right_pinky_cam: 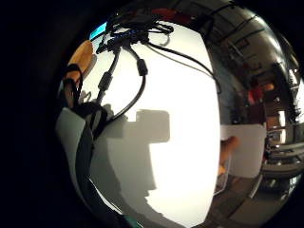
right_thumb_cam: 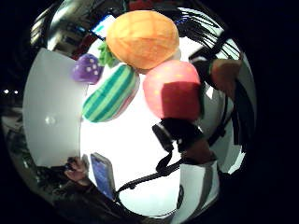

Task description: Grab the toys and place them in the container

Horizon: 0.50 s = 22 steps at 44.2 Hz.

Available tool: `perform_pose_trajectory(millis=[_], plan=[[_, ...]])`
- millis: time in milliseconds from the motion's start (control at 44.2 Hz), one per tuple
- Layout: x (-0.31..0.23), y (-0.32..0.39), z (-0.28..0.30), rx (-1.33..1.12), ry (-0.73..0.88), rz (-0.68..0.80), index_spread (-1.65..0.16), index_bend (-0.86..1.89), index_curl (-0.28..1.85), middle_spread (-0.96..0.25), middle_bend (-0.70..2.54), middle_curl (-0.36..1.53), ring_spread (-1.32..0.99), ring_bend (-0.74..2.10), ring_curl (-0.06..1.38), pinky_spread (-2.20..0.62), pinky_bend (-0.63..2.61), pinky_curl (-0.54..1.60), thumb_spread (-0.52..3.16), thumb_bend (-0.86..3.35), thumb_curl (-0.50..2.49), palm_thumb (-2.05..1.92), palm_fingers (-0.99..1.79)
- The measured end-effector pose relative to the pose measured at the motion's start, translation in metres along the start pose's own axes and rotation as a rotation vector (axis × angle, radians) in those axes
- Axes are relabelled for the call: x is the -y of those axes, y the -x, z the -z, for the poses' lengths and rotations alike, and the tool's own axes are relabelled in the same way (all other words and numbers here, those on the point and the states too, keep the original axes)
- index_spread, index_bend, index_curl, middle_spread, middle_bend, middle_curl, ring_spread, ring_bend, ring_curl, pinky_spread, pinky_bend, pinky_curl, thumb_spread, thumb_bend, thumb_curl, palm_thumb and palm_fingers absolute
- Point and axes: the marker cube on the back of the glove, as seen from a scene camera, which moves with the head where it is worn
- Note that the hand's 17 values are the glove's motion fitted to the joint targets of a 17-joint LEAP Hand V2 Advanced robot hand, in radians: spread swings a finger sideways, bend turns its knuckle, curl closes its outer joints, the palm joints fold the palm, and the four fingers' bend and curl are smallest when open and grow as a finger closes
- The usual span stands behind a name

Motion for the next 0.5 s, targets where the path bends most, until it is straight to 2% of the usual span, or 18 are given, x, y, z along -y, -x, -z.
perform_pose_trajectory(millis=[68, 158, 272, 362, 498], plan=[[-0.005, -0.001, 0.005, 0.082, -0.035, -0.008, -0.40, 0.41, 0.14, -0.52, 1.57, 0.91, -0.65, 1.73, 0.86, -0.57, 1.44, 0.81, 1.22, 0.05, 0.30, 0.24, 0.81], [-0.014, -0.005, 0.036, 0.132, -0.159, 0.033, -0.37, 0.55, 0.20, -0.53, 1.64, 0.97, -0.66, 1.71, 0.89, -0.57, 1.43, 0.84, 1.28, 0.09, 0.31, 0.32, 0.85], [-0.041, -0.002, 0.118, 0.147, -0.289, 0.132, -0.35, 0.65, 0.26, -0.53, 1.67, 1.03, -0.67, 1.71, 0.93, -0.59, 1.45, 0.88, 1.34, 0.12, 0.31, 0.38, 0.83], [-0.080, 0.032, 0.189, 0.166, -0.403, 0.182, -0.34, 0.70, 0.29, -0.52, 1.69, 1.07, -0.67, 1.71, 0.95, -0.60, 1.47, 0.91, 1.36, 0.12, 0.31, 0.39, 0.81], [-0.112, 0.112, 0.281, 0.171, -0.543, 0.419, -0.32, 0.74, 0.32, -0.51, 1.71, 1.11, -0.67, 1.73, 0.98, -0.61, 1.49, 0.96, 1.37, 0.12, 0.30, 0.42, 0.80]])
